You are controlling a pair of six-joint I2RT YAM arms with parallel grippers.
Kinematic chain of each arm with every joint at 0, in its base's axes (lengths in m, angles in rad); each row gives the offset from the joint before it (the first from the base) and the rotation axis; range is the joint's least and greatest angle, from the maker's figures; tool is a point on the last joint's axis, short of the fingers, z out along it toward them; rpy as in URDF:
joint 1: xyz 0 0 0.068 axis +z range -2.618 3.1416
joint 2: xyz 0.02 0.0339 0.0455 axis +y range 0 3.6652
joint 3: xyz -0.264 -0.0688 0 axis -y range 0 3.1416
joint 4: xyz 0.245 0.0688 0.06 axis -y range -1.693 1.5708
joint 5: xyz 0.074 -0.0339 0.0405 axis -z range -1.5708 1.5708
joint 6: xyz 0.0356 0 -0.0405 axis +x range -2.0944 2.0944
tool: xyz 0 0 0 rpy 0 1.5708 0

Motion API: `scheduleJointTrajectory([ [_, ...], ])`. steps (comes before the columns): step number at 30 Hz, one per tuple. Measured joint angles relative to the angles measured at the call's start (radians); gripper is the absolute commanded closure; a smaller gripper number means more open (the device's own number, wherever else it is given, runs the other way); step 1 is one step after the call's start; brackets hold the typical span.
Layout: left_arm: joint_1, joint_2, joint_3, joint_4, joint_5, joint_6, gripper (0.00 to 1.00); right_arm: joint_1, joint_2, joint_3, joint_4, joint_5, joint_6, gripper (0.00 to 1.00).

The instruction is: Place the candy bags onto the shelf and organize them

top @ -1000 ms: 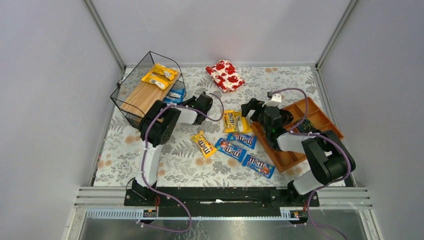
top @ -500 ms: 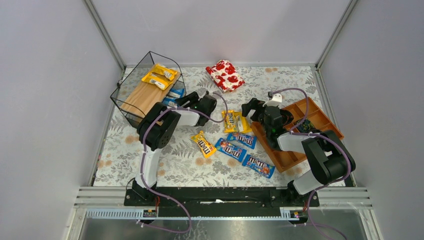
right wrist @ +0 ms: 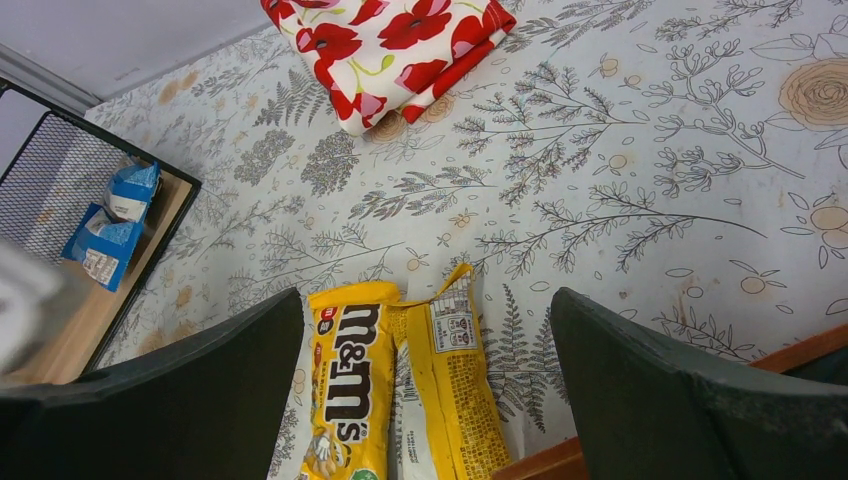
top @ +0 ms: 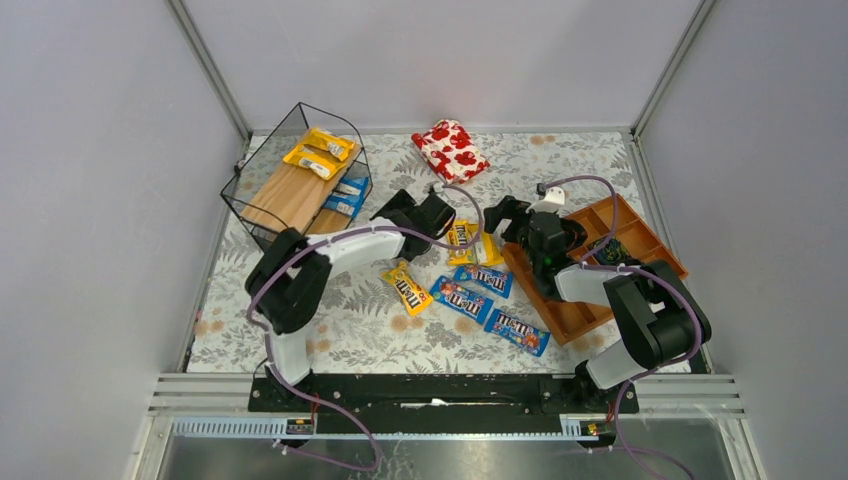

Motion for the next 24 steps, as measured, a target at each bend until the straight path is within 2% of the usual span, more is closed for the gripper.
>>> scheduleJointTrajectory([
  [7,-0.023,-0.259,0.007,-0.106,0.342,-0.249,0.14,-0.003,0.000,0.000,-0.010,0.000,0.000,0.00],
  [12,-0.017,-0.441,-0.093,-0.016,0.642,-0.413,0.14,-0.003,0.000,0.000,-0.018,-0.001,0.000,0.00],
  [14,-0.017,-0.477,-0.155,0.033,0.738,-0.484,0.17,-0.003,0.000,0.000,-0.019,-0.001,0.000,0.00],
  [20,0.010,-0.462,-0.314,0.208,1.037,-0.801,0.23,-0.003,0.002,0.000,-0.025,-0.008,0.000,0.00],
  [24,0.029,-0.408,-0.368,0.333,1.134,-0.980,0.31,-0.003,0.002,0.000,-0.027,-0.010,0.000,0.00],
])
